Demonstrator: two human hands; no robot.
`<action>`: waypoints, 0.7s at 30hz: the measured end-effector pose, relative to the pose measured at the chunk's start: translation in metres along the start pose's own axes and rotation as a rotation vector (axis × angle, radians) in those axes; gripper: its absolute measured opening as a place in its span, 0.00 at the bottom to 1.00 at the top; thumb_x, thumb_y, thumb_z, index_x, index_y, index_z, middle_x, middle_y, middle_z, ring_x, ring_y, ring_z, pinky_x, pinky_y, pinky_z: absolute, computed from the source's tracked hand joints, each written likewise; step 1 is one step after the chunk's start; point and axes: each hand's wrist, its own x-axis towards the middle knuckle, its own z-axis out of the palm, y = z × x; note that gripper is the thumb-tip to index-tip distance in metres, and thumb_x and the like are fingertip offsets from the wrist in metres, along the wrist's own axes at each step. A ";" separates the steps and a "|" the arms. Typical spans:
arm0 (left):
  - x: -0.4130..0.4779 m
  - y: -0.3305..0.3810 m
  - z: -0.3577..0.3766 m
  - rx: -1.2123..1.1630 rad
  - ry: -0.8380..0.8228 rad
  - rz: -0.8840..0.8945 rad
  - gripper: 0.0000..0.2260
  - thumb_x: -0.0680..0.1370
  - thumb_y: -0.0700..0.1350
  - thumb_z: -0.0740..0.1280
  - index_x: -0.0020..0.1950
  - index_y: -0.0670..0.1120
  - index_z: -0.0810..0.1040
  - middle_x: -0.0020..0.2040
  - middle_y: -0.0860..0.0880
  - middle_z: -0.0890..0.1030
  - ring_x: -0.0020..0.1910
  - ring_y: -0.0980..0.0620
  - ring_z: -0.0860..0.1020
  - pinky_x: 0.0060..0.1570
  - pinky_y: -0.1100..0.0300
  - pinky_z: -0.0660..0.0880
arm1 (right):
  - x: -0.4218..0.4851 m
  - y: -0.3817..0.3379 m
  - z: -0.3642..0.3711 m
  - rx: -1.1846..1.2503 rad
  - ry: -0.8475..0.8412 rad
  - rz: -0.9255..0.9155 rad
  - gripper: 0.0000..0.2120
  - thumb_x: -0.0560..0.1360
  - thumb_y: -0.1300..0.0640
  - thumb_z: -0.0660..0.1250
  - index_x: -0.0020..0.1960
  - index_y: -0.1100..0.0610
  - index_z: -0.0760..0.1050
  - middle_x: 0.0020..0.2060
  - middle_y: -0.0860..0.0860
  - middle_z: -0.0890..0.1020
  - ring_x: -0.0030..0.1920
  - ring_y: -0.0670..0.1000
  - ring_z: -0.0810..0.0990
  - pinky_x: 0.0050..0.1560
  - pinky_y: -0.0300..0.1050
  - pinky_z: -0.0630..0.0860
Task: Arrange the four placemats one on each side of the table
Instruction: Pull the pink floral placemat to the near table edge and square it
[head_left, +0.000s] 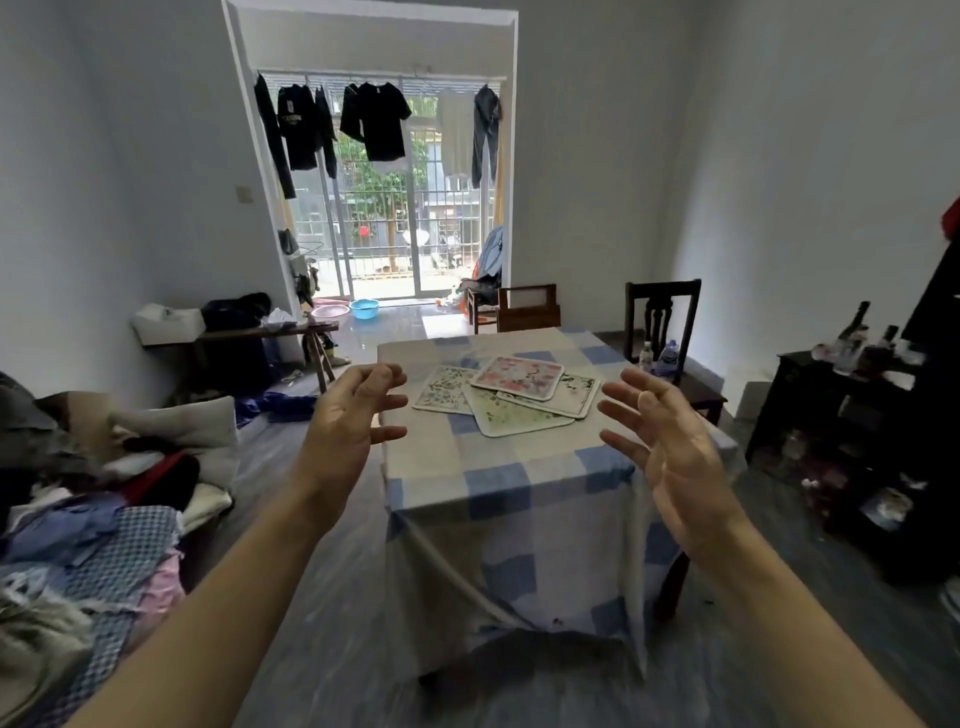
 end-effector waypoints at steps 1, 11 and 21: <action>0.015 -0.010 -0.002 -0.009 -0.001 -0.006 0.17 0.81 0.55 0.58 0.64 0.47 0.75 0.62 0.49 0.79 0.59 0.50 0.78 0.51 0.52 0.79 | 0.015 0.009 0.005 -0.004 0.001 -0.006 0.29 0.69 0.37 0.67 0.66 0.49 0.72 0.62 0.49 0.81 0.62 0.50 0.79 0.62 0.52 0.76; 0.176 -0.076 -0.071 -0.031 -0.052 -0.010 0.17 0.80 0.55 0.59 0.61 0.47 0.76 0.61 0.48 0.79 0.60 0.48 0.77 0.57 0.45 0.78 | 0.167 0.086 0.109 -0.014 0.037 0.010 0.25 0.75 0.43 0.62 0.68 0.52 0.71 0.63 0.51 0.80 0.63 0.51 0.79 0.64 0.54 0.75; 0.333 -0.137 -0.141 -0.030 -0.072 -0.023 0.15 0.81 0.54 0.58 0.61 0.49 0.76 0.60 0.50 0.79 0.59 0.50 0.78 0.55 0.49 0.79 | 0.299 0.162 0.218 -0.069 0.053 0.044 0.22 0.76 0.43 0.61 0.66 0.50 0.74 0.62 0.49 0.80 0.63 0.49 0.78 0.67 0.58 0.72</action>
